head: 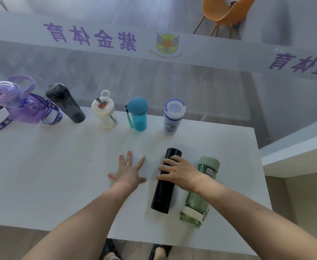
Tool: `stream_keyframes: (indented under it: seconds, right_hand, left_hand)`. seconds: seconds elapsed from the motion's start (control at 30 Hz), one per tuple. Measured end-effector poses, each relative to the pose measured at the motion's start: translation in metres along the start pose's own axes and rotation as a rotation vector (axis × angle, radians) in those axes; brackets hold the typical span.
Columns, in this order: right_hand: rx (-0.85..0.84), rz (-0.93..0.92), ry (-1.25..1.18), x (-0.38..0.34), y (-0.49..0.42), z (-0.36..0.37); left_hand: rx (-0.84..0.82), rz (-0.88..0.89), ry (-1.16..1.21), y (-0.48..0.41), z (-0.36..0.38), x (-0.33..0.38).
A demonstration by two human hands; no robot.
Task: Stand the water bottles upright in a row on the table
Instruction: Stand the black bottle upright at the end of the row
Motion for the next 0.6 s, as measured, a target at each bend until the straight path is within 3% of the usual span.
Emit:
stream_keyframes:
  seconds: [0.13, 0.33, 0.43, 0.6]
  right_hand:
    - [0.186, 0.121, -0.169, 0.02, 0.018, -0.008]
    - [0.599, 0.532, -0.795, 0.063, 0.055, -0.02]
    - [0.642, 0.756, -0.989, 0.085, 0.064, -0.013]
    - [0.689, 0.931, -1.196, 0.109, 0.074, 0.004]
  left_hand:
    - [-0.016, 0.024, 0.02, 0.005, -0.004, 0.001]
    - [-0.037, 0.02, 0.02, 0.01, -0.013, 0.003]
    - [-0.029, 0.004, -0.01, 0.007, -0.016, 0.008]
    - [0.008, 0.046, -0.024, 0.003, -0.016, 0.034]
Point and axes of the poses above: each hand's wrist, its own y-axis away from the middle knuckle, its own z-axis out of the palm, x = y × z, the point moved 6 cm from there along -y, towards the middle knuckle, and after that the axes turned 7 degrees about -y, right-handed, at the moved point
